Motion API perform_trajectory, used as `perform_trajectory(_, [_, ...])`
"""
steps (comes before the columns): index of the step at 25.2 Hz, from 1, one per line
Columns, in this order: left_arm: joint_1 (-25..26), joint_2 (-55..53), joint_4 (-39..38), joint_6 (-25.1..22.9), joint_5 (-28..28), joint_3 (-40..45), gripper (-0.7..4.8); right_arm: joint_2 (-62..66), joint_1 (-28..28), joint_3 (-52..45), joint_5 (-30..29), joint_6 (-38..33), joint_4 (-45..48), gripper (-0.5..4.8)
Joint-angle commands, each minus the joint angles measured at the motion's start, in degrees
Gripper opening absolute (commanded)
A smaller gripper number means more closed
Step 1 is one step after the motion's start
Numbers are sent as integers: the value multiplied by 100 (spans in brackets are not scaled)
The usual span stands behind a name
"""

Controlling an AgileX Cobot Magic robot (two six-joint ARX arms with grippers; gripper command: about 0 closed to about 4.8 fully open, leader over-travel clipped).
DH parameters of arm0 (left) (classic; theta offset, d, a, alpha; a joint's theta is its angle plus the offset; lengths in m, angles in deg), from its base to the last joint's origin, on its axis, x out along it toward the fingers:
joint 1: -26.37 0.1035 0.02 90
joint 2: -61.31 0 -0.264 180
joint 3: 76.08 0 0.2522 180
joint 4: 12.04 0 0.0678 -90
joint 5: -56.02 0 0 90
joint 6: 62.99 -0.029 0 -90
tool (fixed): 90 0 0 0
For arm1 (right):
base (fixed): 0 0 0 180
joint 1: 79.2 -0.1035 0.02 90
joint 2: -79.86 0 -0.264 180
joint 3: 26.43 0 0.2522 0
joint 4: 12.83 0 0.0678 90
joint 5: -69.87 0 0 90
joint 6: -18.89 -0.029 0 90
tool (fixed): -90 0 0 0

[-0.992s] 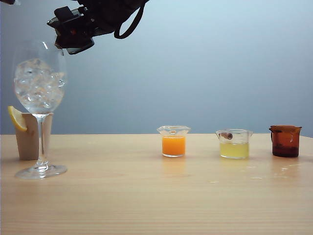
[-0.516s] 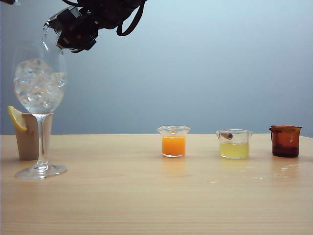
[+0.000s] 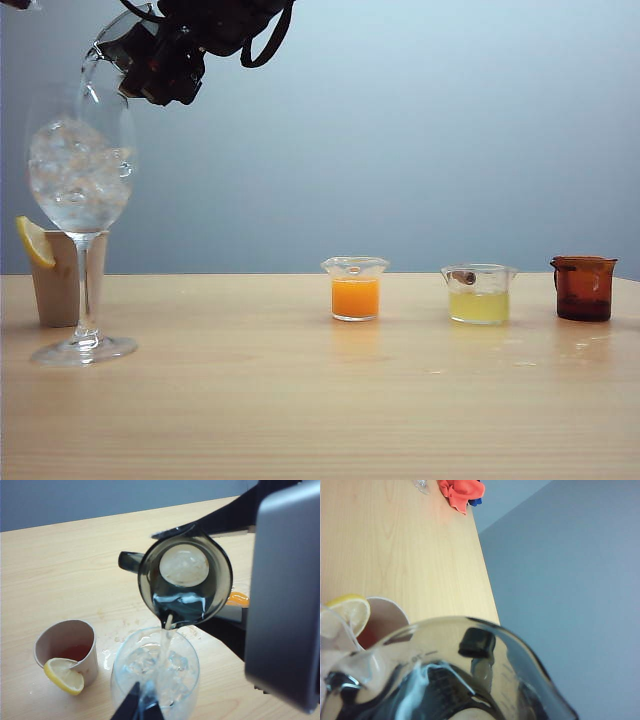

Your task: Pick up the first measuring cup from the left, pour the coconut rum inside into the goblet, and finally put the measuring cup back in its original place.

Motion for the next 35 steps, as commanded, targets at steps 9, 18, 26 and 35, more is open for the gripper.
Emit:
perform_trajectory(9, [-7, 11, 72, 20, -26, -17, -3, -72, -31, 35, 15, 494, 210, 156])
perform_trajectory(18, [-7, 11, 72, 20, -24, -17, -3, -72, -37, 35, 13, 994, 208, 156])
perform_trajectory(26, [-7, 11, 72, 20, -26, -17, -3, -72, -59, 35, 13, 1213, 210, 156])
perform_trajectory(35, [-7, 11, 72, 20, -26, -17, -3, -72, -61, 35, 11, 1668, 212, 156])
